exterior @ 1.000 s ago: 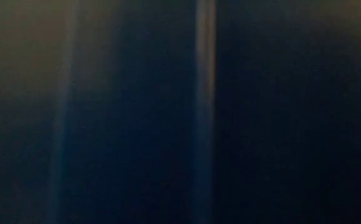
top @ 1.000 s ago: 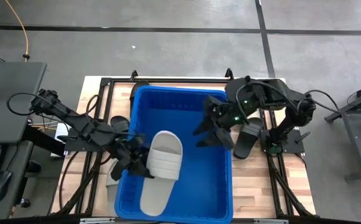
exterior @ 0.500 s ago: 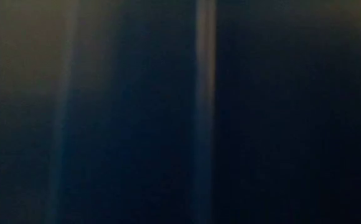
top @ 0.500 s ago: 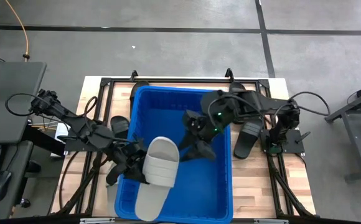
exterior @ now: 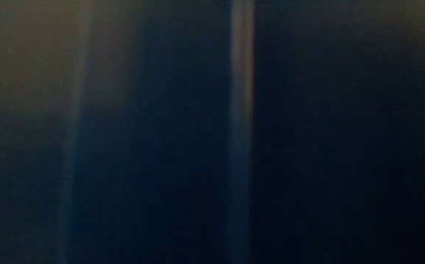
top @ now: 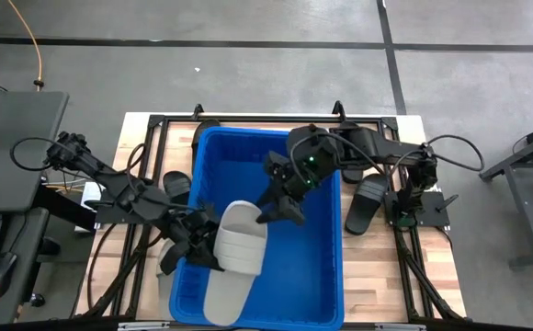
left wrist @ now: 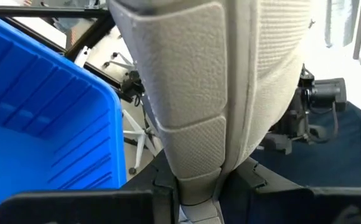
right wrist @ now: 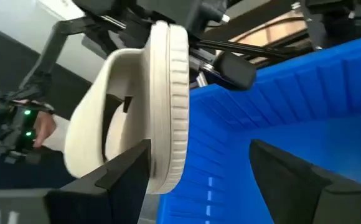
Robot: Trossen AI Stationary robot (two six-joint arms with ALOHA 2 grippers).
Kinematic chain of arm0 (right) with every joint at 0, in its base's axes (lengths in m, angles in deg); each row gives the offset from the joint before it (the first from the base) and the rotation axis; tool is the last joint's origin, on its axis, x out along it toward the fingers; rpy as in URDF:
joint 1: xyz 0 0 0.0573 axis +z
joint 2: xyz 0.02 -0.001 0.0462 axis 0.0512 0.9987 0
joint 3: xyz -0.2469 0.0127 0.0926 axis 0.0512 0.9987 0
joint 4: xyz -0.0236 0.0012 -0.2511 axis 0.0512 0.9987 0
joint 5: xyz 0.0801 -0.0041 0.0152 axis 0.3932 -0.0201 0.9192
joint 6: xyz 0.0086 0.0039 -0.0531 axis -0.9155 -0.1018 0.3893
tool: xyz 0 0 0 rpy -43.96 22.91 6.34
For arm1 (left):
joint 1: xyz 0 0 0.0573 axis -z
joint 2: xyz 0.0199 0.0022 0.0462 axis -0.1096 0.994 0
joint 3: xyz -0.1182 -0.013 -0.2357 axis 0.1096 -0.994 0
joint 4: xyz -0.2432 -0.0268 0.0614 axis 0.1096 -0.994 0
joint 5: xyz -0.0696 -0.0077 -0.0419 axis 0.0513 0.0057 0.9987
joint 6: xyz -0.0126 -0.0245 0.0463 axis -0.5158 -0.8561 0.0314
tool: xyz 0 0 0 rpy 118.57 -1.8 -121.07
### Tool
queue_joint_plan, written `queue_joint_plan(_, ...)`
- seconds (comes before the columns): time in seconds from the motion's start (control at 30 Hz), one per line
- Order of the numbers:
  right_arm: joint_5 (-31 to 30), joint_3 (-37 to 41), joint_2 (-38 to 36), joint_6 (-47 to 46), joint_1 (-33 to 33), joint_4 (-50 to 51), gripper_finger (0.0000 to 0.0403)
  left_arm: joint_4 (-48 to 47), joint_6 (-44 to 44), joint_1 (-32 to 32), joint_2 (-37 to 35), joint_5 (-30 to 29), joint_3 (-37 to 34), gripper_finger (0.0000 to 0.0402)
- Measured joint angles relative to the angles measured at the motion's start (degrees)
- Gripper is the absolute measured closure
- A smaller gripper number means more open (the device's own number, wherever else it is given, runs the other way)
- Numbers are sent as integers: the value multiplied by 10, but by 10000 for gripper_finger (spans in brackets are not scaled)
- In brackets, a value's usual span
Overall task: Pick and place slides into bin
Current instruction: Put the gray slider into the blue bin
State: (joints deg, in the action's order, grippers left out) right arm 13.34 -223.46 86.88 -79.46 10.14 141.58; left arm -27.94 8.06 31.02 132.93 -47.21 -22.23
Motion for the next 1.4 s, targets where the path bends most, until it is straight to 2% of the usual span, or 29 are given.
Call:
queue_joint_plan(0.13, -3, 0, 0, 3, -1, -15, 152, -28, 0, 0, 0, 6, 0, 343)
queue_joint_plan(0.2, 10, 0, 0, -3, -1, -17, 173, -44, -3, 0, 1, 2, 0, 343)
queue_joint_plan(0.27, 11, 0, 2, -6, 2, -18, 214, -41, -2, 0, 1, 2, 0, 343)
queue_joint_plan(0.43, 12, -1, 9, -4, 9, -9, 366, -48, -3, -9, 1, 8, 0, 344)
queue_joint_plan(0.47, 12, -1, 9, 0, 9, -4, 383, -46, -4, -11, 1, 15, 0, 344)
queue_joint_plan(0.7, -46, -1, 8, -7, 30, -2, 397, -49, -20, -17, 0, 17, 0, 337)
queue_joint_plan(0.8, -110, -1, 4, -18, 41, 31, 400, -51, -24, -18, 0, -6, 0, 283)
queue_joint_plan(0.97, -195, 0, 3, -44, 61, 153, 401, -81, -24, -19, -1, -22, 0, 172)
queue_joint_plan(1.07, -203, 0, 1, -45, 64, 175, 402, -107, -14, -19, 0, -26, 0, 122)
queue_joint_plan(1.2, -203, 0, -3, -38, 63, 193, 402, -115, 2, -19, -10, -41, 0, 83)
queue_joint_plan(1.4, -227, 0, -16, -12, 30, 283, 403, -196, 1, -18, -70, -134, 0, 66)
